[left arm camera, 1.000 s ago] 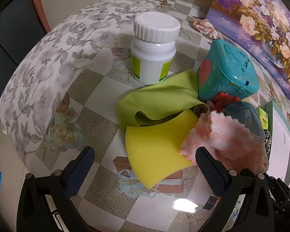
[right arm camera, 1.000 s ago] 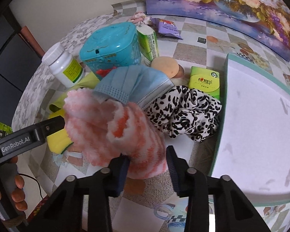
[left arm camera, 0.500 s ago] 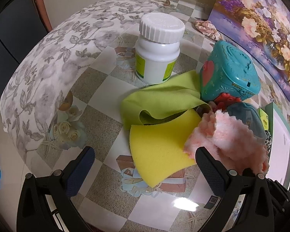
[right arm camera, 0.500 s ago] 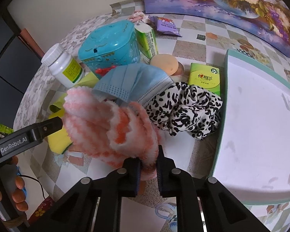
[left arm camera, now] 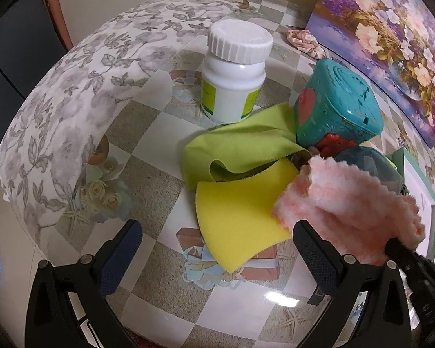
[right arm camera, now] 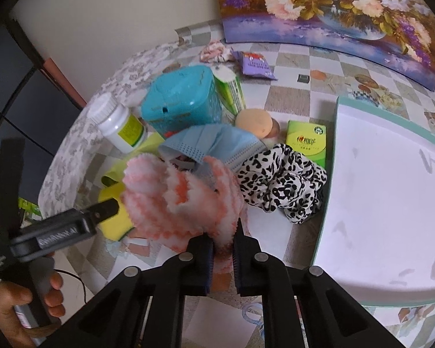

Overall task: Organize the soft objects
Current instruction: 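Lift the pink cloth with the right gripper while the left gripper grasps the yellow-green sponge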

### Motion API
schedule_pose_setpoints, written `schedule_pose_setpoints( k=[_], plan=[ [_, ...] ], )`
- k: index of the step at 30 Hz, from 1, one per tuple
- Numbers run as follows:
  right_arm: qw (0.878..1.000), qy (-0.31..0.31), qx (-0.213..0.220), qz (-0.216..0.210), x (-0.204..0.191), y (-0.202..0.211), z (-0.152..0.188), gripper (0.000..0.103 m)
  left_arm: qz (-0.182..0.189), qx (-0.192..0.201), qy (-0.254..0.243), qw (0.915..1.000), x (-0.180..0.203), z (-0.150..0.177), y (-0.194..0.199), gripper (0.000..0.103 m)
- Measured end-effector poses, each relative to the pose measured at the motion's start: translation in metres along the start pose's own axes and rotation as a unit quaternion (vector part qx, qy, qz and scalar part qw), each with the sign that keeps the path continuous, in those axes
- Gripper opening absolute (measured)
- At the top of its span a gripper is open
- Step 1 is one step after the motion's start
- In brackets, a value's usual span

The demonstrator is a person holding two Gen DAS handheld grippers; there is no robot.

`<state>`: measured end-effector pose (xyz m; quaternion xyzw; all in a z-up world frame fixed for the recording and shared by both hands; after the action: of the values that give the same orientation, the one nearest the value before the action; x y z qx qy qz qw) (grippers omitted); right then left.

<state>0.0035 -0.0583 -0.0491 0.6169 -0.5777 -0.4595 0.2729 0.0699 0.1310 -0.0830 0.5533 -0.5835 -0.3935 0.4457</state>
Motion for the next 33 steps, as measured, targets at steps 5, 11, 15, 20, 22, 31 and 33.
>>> schedule_pose_setpoints(
  k=[5,11,15,20,22,31,33],
  plan=[
    [1.000,-0.003,0.015,-0.006,0.000,0.011,-0.002,0.011,-0.004,-0.006,-0.019,0.9998,0.005,0.006,-0.003,0.103],
    [1.000,-0.015,0.019,-0.005,0.008,0.016,-0.003,0.011,0.007,-0.019,-0.032,0.9993,0.010,0.012,-0.008,0.103],
    [0.999,-0.026,0.022,-0.005,0.015,0.019,-0.004,0.011,0.009,-0.022,-0.042,0.9988,0.014,0.014,-0.009,0.103],
    [0.999,-0.040,0.021,-0.001,0.022,0.019,-0.005,0.011,0.006,-0.032,-0.069,0.9971,0.026,0.020,-0.014,0.103],
    [0.999,-0.041,0.021,0.000,0.023,0.019,-0.005,0.011,0.005,-0.038,-0.075,0.9964,0.030,0.022,-0.016,0.102],
    [0.999,-0.035,0.012,0.005,0.023,0.016,-0.003,0.011,0.027,-0.060,-0.073,0.9951,0.035,0.026,-0.030,0.055],
    [0.999,-0.036,0.011,0.005,0.024,0.016,-0.003,0.011,0.033,-0.059,-0.068,0.9954,0.035,0.027,-0.030,0.051]
  ],
)
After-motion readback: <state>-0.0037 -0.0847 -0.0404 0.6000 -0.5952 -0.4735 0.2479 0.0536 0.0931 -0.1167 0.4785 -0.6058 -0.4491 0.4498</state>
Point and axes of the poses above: each gripper's, at about its wrist camera, not at the fingertips, and y roughly against the way its jaws point, x to its right, z to its underside, the point moved 4 cm from there along -y, roughly the way its jaws point, and after that the axes turned 2 degrees about y, right-handed, at the moved point
